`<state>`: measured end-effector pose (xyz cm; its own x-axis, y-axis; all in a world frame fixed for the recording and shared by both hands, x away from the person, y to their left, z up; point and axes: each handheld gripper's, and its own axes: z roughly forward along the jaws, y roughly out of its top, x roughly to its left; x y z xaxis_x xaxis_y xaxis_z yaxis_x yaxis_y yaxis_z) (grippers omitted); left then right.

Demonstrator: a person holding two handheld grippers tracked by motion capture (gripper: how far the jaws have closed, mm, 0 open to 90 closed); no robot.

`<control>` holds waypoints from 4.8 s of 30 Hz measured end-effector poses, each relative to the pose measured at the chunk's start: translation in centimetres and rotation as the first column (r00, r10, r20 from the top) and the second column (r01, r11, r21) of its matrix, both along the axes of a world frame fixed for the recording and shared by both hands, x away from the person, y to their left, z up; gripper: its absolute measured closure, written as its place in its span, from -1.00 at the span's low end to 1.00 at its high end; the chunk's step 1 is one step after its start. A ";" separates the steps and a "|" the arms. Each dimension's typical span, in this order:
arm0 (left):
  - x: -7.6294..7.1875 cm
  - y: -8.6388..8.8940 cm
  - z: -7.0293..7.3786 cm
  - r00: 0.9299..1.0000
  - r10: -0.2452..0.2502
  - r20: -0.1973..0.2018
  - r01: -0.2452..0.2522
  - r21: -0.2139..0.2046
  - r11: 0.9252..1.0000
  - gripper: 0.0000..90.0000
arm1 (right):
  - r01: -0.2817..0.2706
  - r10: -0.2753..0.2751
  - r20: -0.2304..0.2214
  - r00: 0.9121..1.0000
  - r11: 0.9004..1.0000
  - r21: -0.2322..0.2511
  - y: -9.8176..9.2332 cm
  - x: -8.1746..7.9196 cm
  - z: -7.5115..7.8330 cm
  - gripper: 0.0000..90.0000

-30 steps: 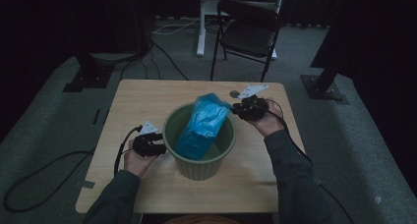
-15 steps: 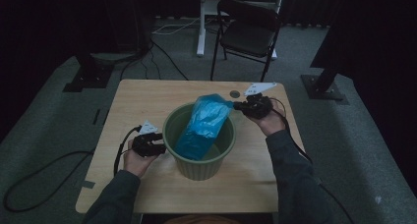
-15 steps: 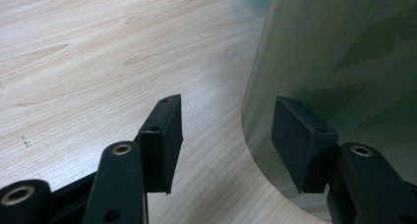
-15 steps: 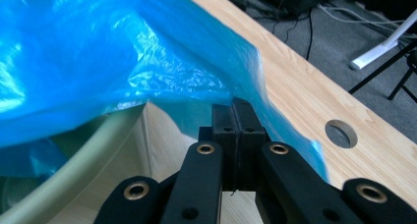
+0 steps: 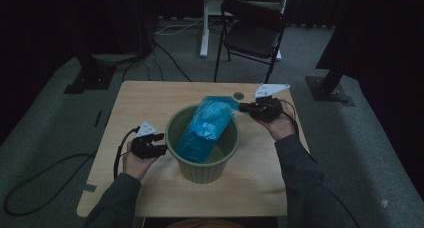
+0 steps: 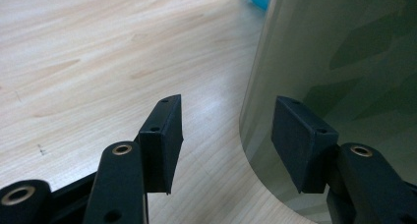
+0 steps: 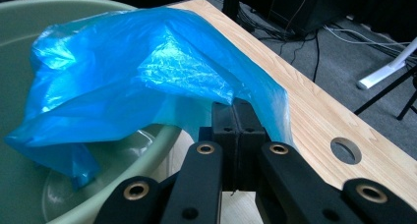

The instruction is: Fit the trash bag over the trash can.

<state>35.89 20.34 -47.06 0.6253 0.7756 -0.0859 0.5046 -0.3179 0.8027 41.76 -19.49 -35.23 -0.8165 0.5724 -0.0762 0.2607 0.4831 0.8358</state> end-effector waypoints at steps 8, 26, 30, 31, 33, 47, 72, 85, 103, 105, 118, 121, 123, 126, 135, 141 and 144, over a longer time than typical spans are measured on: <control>-0.7 0.5 1.4 0.999 -0.003 0.036 0.004 -0.026 1.000 0.03 | -0.019 0.018 0.019 1.000 1.000 0.021 -0.1 -1.1 0.8 1.00; -2.9 0.3 1.6 0.997 -0.069 0.033 0.069 -0.005 0.998 0.03 | -0.052 0.051 0.022 0.998 0.999 0.011 0.0 -2.5 1.1 1.00; -2.8 -0.3 1.7 0.997 -0.073 0.040 0.073 0.008 0.997 0.04 | -0.053 0.053 0.023 0.998 0.998 0.014 0.0 -2.5 1.1 1.00; -2.7 -0.4 1.7 0.996 -0.074 0.039 0.074 0.007 0.997 0.04 | -0.053 0.053 0.023 0.998 0.998 0.014 0.0 -2.4 1.1 1.00; -2.5 -0.6 1.7 0.996 -0.079 0.040 0.079 0.010 0.997 0.04 | -0.052 0.052 0.021 0.998 0.999 0.015 -0.1 -2.4 1.1 1.00; -1.1 -1.9 2.1 0.996 -0.071 0.047 0.071 0.020 0.997 0.06 | -0.082 0.081 0.026 0.996 0.996 0.038 0.2 -2.5 1.3 1.00; -0.7 -1.9 9.8 0.971 -0.122 0.205 0.139 -0.073 0.988 0.03 | -0.204 0.204 0.007 0.979 0.979 -0.013 3.1 -3.3 0.7 1.00; -0.7 -6.2 11.7 0.944 -0.244 0.220 0.256 -0.025 0.966 -0.17 | -0.233 0.233 0.000 0.972 0.971 -0.043 4.8 -3.5 1.0 1.00; -0.6 -10.6 12.0 0.923 -0.309 0.231 0.289 0.120 0.950 0.71 | -0.274 0.275 0.005 0.961 0.959 -0.070 5.9 -4.2 1.2 0.98; -0.6 -10.6 11.9 0.922 -0.314 0.226 0.292 0.123 0.948 0.78 | -0.274 0.275 0.000 0.961 0.959 -0.069 5.8 -4.2 1.2 0.94; -1.4 -9.2 10.9 0.923 -0.324 0.206 0.306 0.117 0.945 0.89 | -0.145 0.145 -0.003 0.989 0.989 0.021 1.2 -3.0 3.1 0.54; -1.4 -8.9 10.9 0.925 -0.323 0.202 0.308 0.105 0.946 0.85 | -0.121 0.122 -0.020 0.992 0.992 0.030 1.0 -2.1 3.0 0.48; -1.4 -8.8 10.7 0.926 -0.321 0.200 0.307 0.097 0.947 0.84 | -0.121 0.122 -0.028 0.992 0.992 0.031 1.2 -1.8 3.0 0.44; -1.6 -8.7 10.6 0.927 -0.317 0.198 0.306 0.087 0.948 0.83 | -0.122 0.123 -0.047 0.991 0.992 0.020 1.8 -1.2 3.0 0.38; -1.7 -8.6 10.4 0.929 -0.312 0.199 0.303 0.075 0.950 0.80 | -0.112 0.115 -0.142 0.983 0.993 0.024 2.8 0.4 2.3 0.31; -1.8 -8.5 10.3 0.933 -0.300 0.201 0.290 0.078 0.954 0.62 | -0.141 0.139 -0.134 0.981 0.990 -0.010 3.5 -0.3 2.0 0.95; -2.0 -8.2 10.6 0.935 -0.288 0.207 0.278 0.078 0.957 0.51 | -0.131 0.127 -0.123 0.984 0.991 -0.025 3.2 -0.4 2.1 0.99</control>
